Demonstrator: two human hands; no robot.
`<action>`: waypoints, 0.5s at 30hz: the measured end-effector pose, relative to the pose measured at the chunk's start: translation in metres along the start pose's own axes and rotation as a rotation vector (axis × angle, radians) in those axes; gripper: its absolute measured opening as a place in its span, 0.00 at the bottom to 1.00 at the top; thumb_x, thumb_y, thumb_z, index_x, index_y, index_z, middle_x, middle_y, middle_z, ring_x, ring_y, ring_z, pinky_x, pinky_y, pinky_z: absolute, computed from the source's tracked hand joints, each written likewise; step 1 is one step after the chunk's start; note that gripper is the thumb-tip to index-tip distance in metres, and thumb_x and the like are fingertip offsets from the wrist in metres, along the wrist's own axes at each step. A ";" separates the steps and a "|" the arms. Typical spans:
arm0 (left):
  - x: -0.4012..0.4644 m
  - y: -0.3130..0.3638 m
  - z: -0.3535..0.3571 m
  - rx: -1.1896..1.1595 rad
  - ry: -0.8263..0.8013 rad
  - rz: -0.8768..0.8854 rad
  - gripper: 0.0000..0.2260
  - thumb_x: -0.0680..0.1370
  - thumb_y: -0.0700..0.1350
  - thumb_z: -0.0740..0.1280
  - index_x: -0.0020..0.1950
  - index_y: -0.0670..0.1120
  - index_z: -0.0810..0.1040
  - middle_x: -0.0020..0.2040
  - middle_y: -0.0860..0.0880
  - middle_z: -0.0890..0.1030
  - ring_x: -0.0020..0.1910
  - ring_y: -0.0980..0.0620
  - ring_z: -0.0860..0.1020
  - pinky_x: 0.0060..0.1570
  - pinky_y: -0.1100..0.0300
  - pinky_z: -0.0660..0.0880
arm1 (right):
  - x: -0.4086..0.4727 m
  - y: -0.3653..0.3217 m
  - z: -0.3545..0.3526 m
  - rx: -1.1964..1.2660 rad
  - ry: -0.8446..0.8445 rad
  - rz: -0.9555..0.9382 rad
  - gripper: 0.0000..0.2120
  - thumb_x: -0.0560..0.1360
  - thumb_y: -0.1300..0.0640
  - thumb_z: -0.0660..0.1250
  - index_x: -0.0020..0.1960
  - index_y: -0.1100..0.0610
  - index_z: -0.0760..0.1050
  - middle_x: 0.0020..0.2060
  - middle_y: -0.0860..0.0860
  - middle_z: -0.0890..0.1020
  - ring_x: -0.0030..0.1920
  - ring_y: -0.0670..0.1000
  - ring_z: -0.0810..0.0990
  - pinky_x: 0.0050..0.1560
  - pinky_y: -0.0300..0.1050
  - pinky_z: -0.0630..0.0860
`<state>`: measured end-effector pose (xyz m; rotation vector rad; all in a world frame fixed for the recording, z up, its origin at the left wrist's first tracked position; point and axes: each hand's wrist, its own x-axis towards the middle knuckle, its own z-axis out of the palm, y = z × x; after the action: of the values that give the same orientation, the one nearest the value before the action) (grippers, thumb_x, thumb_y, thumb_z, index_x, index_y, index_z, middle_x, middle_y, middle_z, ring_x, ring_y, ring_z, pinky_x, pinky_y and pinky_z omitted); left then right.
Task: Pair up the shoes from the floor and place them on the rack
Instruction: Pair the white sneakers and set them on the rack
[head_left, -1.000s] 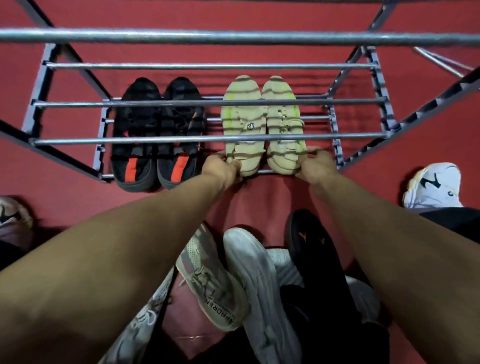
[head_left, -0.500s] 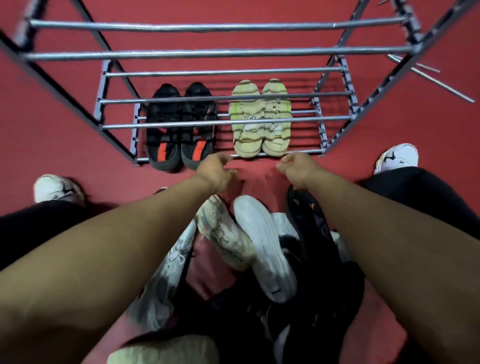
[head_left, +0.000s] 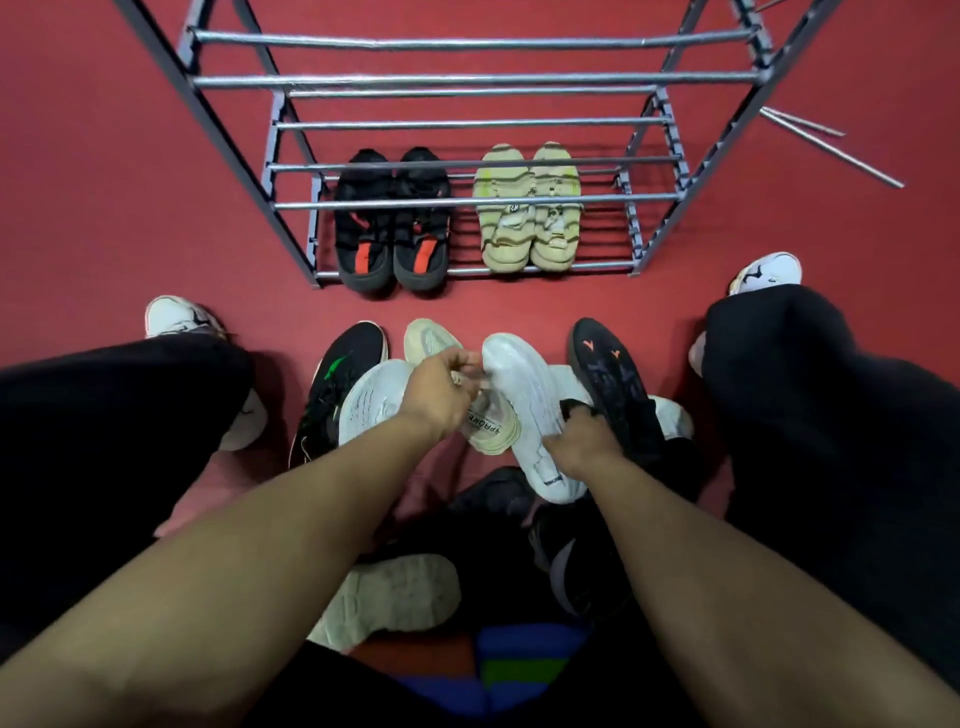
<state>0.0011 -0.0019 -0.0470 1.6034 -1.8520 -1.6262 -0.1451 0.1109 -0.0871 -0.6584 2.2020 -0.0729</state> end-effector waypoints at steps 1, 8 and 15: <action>-0.006 -0.009 0.000 -0.002 0.002 0.004 0.12 0.77 0.30 0.61 0.56 0.41 0.76 0.43 0.52 0.77 0.34 0.58 0.78 0.30 0.75 0.72 | -0.003 0.001 0.006 -0.059 0.000 0.016 0.32 0.74 0.47 0.67 0.72 0.60 0.62 0.69 0.61 0.68 0.67 0.62 0.70 0.66 0.51 0.69; -0.016 -0.075 -0.024 0.229 0.115 -0.223 0.10 0.76 0.39 0.63 0.52 0.51 0.79 0.50 0.50 0.82 0.52 0.47 0.80 0.55 0.59 0.74 | 0.005 -0.007 0.002 -0.167 0.010 0.012 0.23 0.70 0.48 0.68 0.61 0.57 0.75 0.63 0.59 0.77 0.62 0.62 0.75 0.60 0.50 0.74; -0.009 -0.093 -0.053 0.517 0.272 -0.418 0.28 0.73 0.46 0.70 0.70 0.46 0.64 0.70 0.42 0.65 0.68 0.38 0.66 0.66 0.47 0.65 | 0.004 -0.023 -0.014 0.245 0.319 0.112 0.24 0.72 0.47 0.61 0.61 0.61 0.75 0.59 0.60 0.79 0.58 0.62 0.78 0.50 0.48 0.72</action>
<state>0.0962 -0.0079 -0.0976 2.4209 -1.9826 -1.0045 -0.1474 0.0866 -0.0745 -0.4070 2.4771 -0.4077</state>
